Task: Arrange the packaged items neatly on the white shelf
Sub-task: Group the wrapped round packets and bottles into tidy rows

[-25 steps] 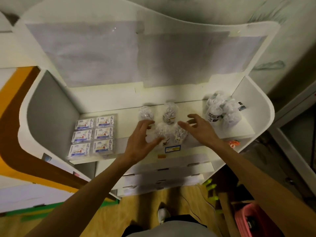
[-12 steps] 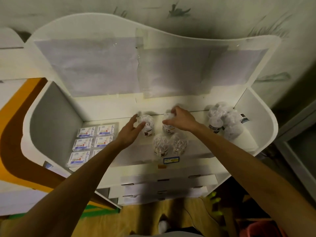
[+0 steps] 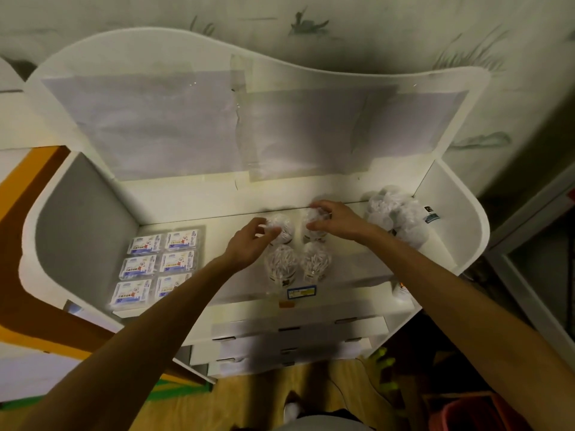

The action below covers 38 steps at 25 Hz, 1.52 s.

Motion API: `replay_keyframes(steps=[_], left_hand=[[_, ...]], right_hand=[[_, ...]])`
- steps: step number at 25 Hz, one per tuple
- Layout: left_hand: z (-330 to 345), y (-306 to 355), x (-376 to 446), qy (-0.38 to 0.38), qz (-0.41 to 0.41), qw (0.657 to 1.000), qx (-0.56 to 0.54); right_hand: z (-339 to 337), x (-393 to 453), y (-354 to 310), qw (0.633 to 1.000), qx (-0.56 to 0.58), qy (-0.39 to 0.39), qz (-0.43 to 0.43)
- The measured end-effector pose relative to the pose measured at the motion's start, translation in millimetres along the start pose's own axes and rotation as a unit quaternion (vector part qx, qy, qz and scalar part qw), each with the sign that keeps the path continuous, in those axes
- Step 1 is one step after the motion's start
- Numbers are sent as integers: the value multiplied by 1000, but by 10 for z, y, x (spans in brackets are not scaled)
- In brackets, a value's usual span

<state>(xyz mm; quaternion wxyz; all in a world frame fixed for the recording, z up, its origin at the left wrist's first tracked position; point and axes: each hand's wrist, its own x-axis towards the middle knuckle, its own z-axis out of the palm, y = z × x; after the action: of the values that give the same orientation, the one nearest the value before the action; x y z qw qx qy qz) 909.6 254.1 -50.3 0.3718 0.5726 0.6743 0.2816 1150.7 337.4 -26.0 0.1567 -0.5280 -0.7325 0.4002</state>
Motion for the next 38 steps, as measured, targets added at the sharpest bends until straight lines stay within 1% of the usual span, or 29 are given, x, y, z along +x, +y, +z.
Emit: replay_keyframes(steps=[6,8,10,12,15,17,19,21,23,26,29,33,35,36,38], left_hand=[[82,47,-129,21,1,1000,-4],[103,46,-177,38,2,999,-3],[138,41,-201,57,-6,998,-16],[186,35,-225,73,-21,996,-49],[250,45,-255,65,-49,988,-130],[306,62,-300,55,-48,979,-188],[363,64,-327,43,-36,973,-222],[427,72,-349,44,-17,976,-212],[477,144,-382,60,-6,978,-199],[487,170,-384,77,2,980,-185],[496,153,-356,90,2,981,-172],[522,134,-344,99,6,981,-169],[500,99,-334,92,-4,981,-172],[482,74,-332,98,-21,980,-174],[437,37,-379,121,-34,975,-181]], right_hand=[[198,-34,-24,1000,15,5,-1],[232,-54,-20,1000,12,15,-4],[262,-76,-23,999,35,21,-4],[296,-100,-23,997,67,24,1],[334,-125,11,995,93,41,6],[368,-191,23,986,149,69,13],[433,-277,33,968,226,108,22],[553,-343,88,949,277,147,20],[681,-365,151,937,295,186,20],[809,-353,131,910,341,231,43],[863,-342,95,893,365,259,41],[894,-315,97,878,390,275,43],[869,-346,76,876,391,279,46],[843,-390,83,881,379,280,43],[778,-522,176,909,317,271,3]])
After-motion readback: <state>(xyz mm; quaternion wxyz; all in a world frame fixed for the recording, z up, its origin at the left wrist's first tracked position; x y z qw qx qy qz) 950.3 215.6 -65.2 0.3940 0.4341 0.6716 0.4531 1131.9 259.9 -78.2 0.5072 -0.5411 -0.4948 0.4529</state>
